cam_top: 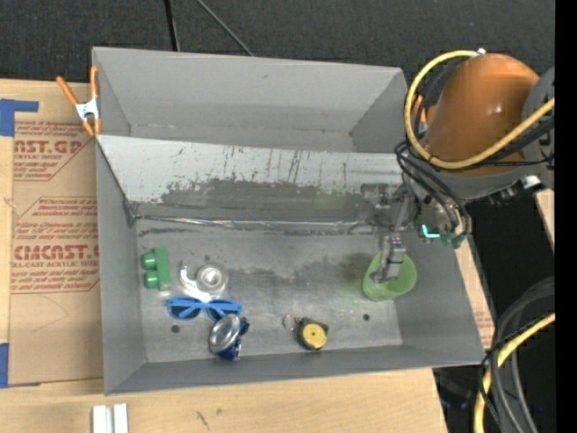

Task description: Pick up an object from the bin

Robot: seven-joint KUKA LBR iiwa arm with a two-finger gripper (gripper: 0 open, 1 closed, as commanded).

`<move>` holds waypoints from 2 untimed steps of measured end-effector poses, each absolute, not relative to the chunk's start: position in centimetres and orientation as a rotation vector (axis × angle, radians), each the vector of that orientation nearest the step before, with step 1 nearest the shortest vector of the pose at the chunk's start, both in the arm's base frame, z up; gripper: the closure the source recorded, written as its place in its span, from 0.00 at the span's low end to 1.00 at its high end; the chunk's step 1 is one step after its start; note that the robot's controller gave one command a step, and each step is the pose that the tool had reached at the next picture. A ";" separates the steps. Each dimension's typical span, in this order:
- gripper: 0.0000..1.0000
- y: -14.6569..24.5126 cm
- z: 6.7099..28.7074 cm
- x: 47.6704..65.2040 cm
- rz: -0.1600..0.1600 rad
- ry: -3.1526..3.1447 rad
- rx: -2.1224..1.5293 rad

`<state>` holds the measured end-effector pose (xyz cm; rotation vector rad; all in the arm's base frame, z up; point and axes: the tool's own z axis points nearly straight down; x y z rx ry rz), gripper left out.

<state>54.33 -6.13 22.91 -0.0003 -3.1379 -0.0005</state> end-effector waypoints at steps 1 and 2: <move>0.00 -13.0 10.8 53.8 -0.003 -3.099 0.497; 1.00 -12.8 11.0 54.0 -0.002 -3.103 0.501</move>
Offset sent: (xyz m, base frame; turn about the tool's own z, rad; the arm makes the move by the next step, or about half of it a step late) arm -0.0038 -0.0687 -0.1183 -0.3197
